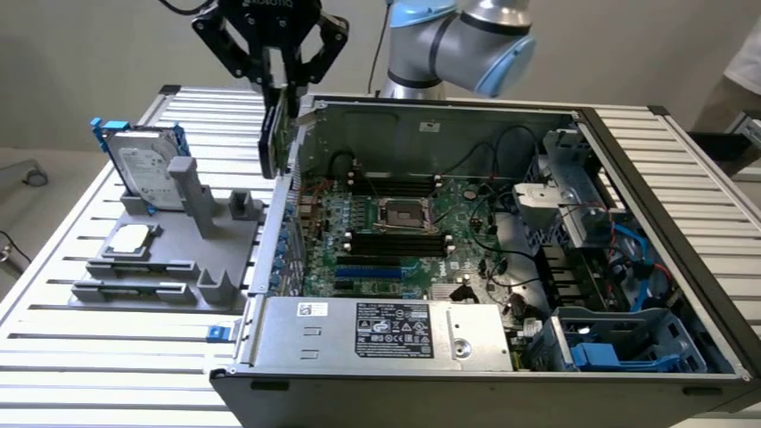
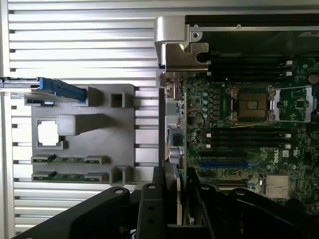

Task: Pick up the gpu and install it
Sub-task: 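Pick up the gpu and move the gpu toward the slot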

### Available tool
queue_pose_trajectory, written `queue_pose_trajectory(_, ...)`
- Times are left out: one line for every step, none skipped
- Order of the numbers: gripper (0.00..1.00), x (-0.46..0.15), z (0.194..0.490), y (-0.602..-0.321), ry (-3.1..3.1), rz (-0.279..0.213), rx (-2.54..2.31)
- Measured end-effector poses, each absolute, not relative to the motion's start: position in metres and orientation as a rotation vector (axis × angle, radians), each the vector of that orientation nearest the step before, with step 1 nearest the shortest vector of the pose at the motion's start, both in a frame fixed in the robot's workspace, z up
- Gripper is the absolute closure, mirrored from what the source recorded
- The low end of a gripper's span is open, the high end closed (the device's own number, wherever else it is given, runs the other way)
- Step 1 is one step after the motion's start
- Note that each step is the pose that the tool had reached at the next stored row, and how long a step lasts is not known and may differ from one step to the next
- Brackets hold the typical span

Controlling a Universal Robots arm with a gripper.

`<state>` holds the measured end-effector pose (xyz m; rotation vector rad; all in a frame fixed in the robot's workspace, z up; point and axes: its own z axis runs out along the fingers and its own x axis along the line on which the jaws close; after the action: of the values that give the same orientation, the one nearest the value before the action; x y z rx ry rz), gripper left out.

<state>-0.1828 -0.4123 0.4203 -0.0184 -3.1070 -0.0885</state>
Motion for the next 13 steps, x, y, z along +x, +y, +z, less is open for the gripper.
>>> queue_pose_trajectory(0.71, -0.178, 0.421, -0.413, -3.106, -0.089, -0.018)
queue_pose_trajectory(0.71, -0.174, 0.421, -0.413, -3.106, -0.089, -0.018)
queue_pose_trajectory(0.71, -0.169, 0.421, -0.413, -3.106, -0.09, -0.018)
queue_pose_trajectory(0.71, -0.165, 0.421, -0.414, -3.106, -0.09, -0.018)
queue_pose_trajectory(0.71, -0.16, 0.421, -0.414, -3.106, -0.091, -0.018)
queue_pose_trajectory(0.71, -0.156, 0.421, -0.414, -3.106, -0.091, -0.018)
queue_pose_trajectory(0.71, -0.151, 0.421, -0.414, -3.106, -0.092, -0.018)
queue_pose_trajectory(0.71, -0.147, 0.421, -0.415, -3.106, -0.092, -0.018)
queue_pose_trajectory(0.71, -0.142, 0.421, -0.415, -3.106, -0.093, -0.018)
queue_pose_trajectory(0.71, -0.138, 0.421, -0.415, -3.106, -0.093, -0.018)
queue_pose_trajectory(0.71, -0.133, 0.421, -0.415, -3.106, -0.094, -0.018)
queue_pose_trajectory(0.71, -0.128, 0.421, -0.415, -3.106, -0.094, -0.017)
queue_pose_trajectory(0.71, -0.124, 0.421, -0.416, -3.106, -0.094, -0.017)
